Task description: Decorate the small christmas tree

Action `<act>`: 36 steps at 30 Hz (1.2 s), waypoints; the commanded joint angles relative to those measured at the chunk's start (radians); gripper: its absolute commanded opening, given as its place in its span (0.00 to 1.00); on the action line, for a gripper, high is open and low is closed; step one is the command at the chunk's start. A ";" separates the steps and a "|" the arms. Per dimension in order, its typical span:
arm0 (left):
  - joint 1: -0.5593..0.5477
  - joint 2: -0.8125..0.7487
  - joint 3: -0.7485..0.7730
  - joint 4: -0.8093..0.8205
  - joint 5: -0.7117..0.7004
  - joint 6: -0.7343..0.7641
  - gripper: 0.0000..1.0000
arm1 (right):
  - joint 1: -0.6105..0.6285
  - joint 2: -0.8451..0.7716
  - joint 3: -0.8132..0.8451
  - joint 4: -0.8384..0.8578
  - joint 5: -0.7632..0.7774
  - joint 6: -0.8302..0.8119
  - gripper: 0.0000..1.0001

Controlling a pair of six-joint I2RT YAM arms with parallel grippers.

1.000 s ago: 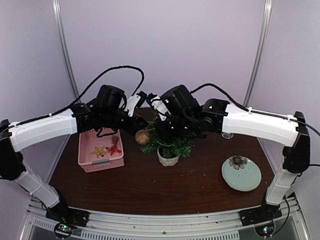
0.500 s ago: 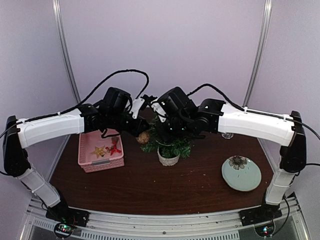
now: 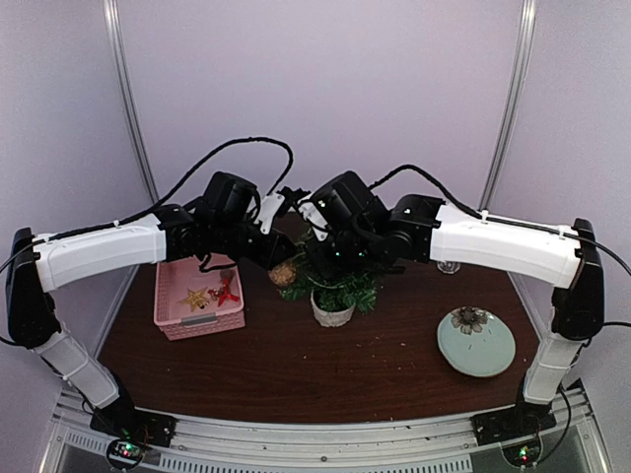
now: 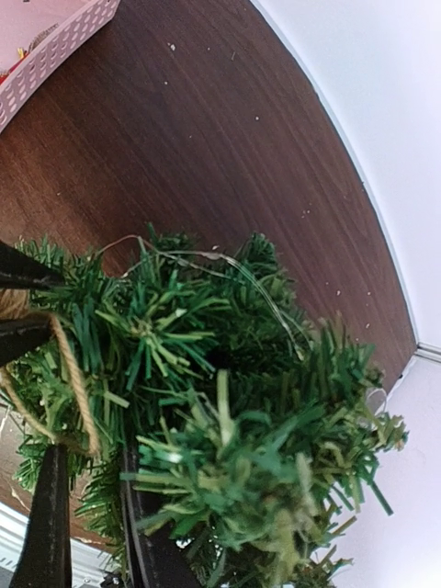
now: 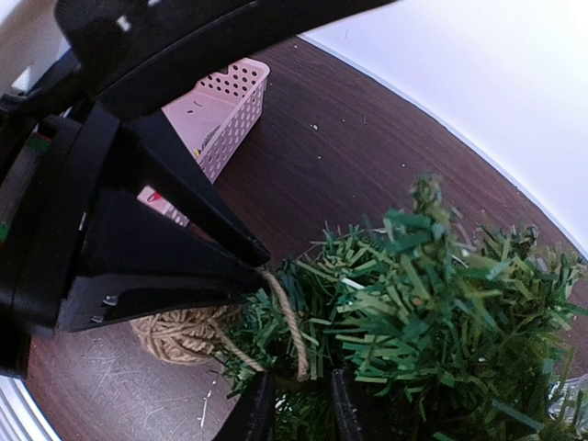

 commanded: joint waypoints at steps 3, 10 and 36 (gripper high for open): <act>0.004 -0.009 0.007 0.014 0.024 -0.012 0.14 | 0.007 -0.016 0.009 0.024 0.020 0.004 0.22; 0.005 0.012 0.027 0.015 0.029 -0.015 0.17 | 0.007 -0.018 0.011 0.036 0.025 0.005 0.27; 0.024 0.049 0.003 -0.017 0.062 -0.043 0.11 | 0.007 -0.053 -0.014 0.063 0.004 -0.018 0.33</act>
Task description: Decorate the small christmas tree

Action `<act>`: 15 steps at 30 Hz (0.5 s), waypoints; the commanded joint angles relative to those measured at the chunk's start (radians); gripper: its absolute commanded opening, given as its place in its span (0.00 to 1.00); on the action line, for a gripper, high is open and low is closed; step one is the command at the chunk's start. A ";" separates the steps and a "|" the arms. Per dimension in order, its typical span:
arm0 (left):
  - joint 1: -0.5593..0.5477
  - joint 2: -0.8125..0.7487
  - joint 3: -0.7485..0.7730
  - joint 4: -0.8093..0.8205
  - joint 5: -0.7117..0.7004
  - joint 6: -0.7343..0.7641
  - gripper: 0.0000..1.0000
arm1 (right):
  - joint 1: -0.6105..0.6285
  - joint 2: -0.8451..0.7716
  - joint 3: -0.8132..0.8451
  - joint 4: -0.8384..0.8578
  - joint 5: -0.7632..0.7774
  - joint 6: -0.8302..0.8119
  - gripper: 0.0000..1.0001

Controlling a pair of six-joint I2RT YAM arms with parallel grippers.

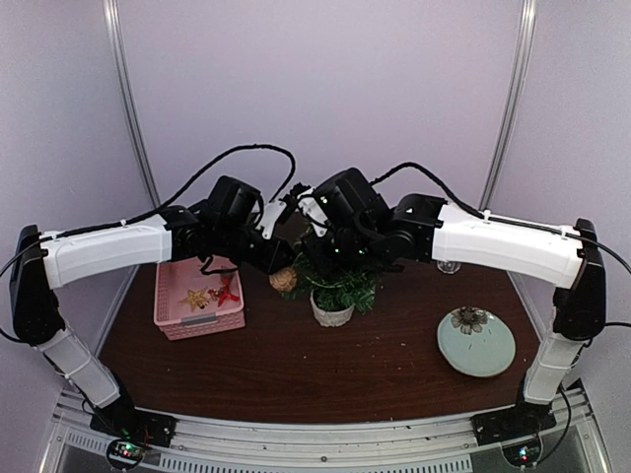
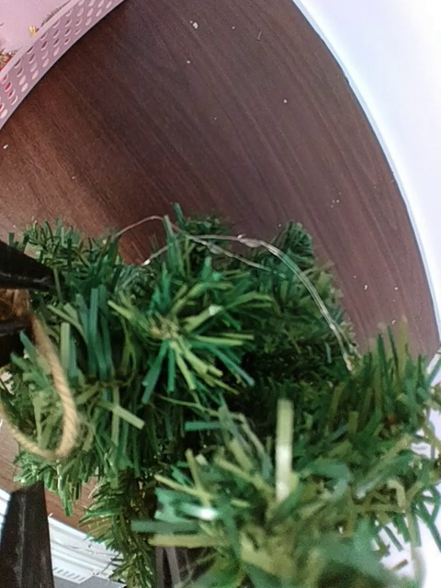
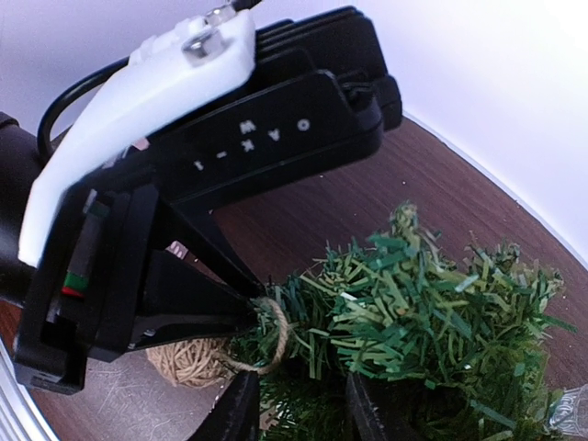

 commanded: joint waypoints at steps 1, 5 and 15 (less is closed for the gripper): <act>0.011 0.022 0.004 0.008 0.017 -0.011 0.11 | 0.007 -0.046 -0.012 0.017 0.004 -0.012 0.33; 0.011 0.015 0.006 0.010 0.017 -0.011 0.13 | 0.007 -0.053 -0.016 0.022 0.003 -0.017 0.34; 0.013 -0.032 0.003 0.016 0.020 -0.003 0.18 | 0.007 -0.071 -0.035 0.040 0.000 -0.031 0.36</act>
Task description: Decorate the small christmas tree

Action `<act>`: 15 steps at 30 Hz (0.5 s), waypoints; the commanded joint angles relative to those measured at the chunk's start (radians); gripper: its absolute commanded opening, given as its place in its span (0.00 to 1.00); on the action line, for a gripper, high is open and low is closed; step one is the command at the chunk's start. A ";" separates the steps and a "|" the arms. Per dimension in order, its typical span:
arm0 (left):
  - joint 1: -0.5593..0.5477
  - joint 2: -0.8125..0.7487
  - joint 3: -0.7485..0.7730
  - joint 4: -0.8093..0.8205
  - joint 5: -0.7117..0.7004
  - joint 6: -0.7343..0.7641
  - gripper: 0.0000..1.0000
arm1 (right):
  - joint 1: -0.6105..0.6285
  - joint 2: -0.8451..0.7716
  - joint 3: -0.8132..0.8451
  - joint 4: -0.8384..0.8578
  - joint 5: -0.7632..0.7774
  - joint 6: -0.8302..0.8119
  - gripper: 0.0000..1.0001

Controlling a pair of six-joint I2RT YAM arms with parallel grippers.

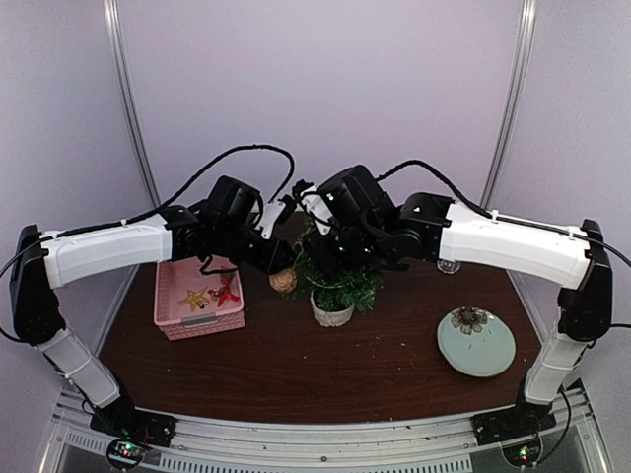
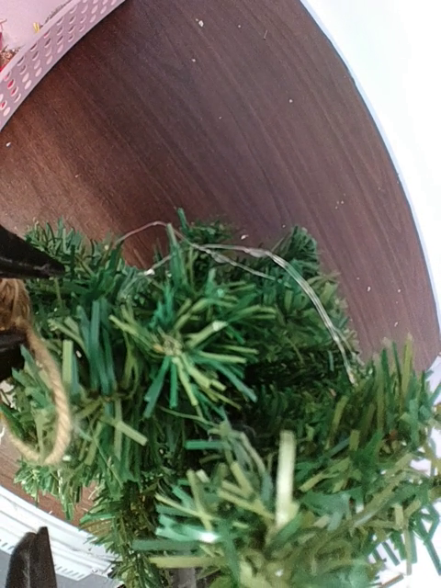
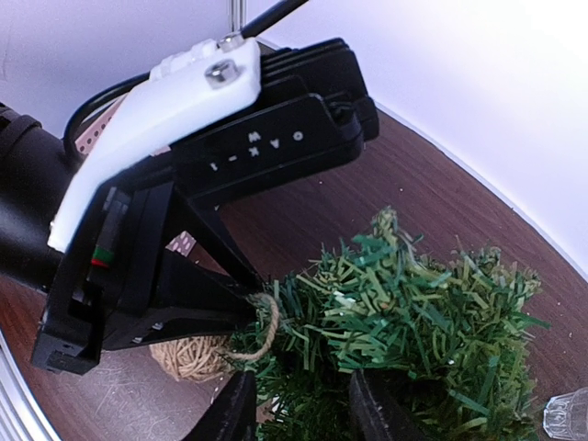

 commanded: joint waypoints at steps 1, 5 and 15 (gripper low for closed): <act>0.006 -0.038 0.004 0.018 0.012 0.001 0.18 | 0.007 -0.041 -0.015 0.030 0.003 -0.011 0.36; 0.009 -0.041 -0.002 0.018 0.012 -0.004 0.18 | 0.007 -0.044 -0.014 0.034 0.000 -0.016 0.37; 0.029 -0.032 -0.041 0.014 0.016 -0.026 0.10 | 0.007 -0.049 -0.019 0.029 0.008 -0.022 0.37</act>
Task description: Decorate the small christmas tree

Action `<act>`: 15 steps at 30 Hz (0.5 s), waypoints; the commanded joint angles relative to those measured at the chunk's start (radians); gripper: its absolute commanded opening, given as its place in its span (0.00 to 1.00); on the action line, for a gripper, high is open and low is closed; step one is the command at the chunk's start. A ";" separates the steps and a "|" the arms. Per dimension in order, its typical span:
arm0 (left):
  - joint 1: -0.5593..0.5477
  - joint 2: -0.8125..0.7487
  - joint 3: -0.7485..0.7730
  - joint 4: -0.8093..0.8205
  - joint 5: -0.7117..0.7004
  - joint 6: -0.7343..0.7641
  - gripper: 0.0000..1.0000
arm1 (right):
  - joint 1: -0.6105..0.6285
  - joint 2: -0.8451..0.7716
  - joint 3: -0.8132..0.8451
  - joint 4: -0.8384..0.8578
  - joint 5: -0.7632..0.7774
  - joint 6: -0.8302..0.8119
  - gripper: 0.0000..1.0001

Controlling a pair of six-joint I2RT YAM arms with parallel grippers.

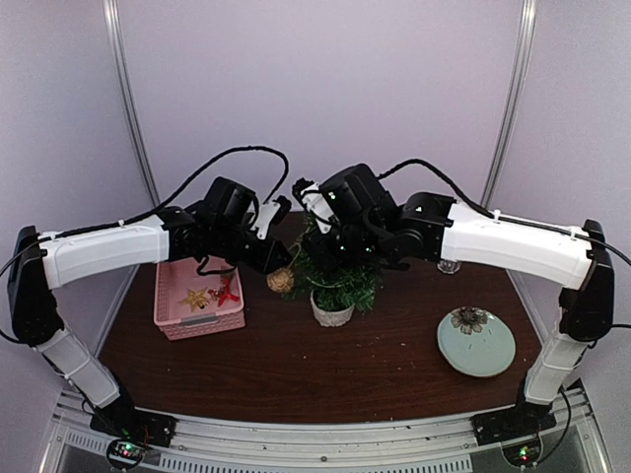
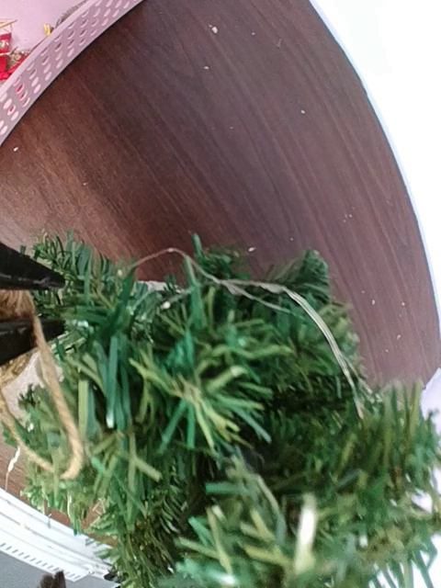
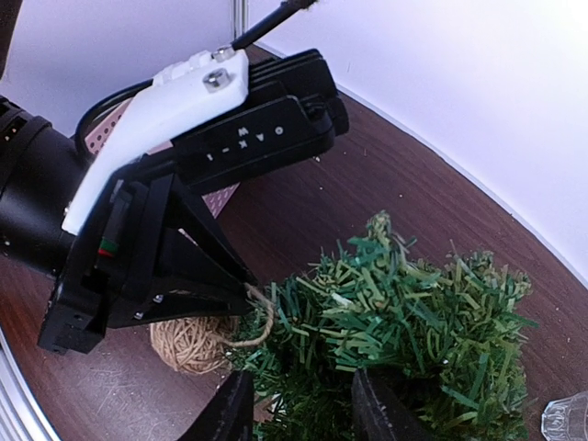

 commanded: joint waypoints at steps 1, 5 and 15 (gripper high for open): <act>0.009 -0.015 -0.022 0.016 0.017 -0.014 0.10 | 0.007 -0.039 -0.015 0.015 0.011 -0.011 0.38; 0.009 -0.014 -0.028 0.024 0.025 -0.013 0.04 | 0.007 -0.041 -0.016 0.014 0.015 -0.011 0.38; 0.009 -0.024 -0.031 0.027 0.024 -0.010 0.08 | 0.007 -0.040 -0.016 0.018 0.018 -0.007 0.38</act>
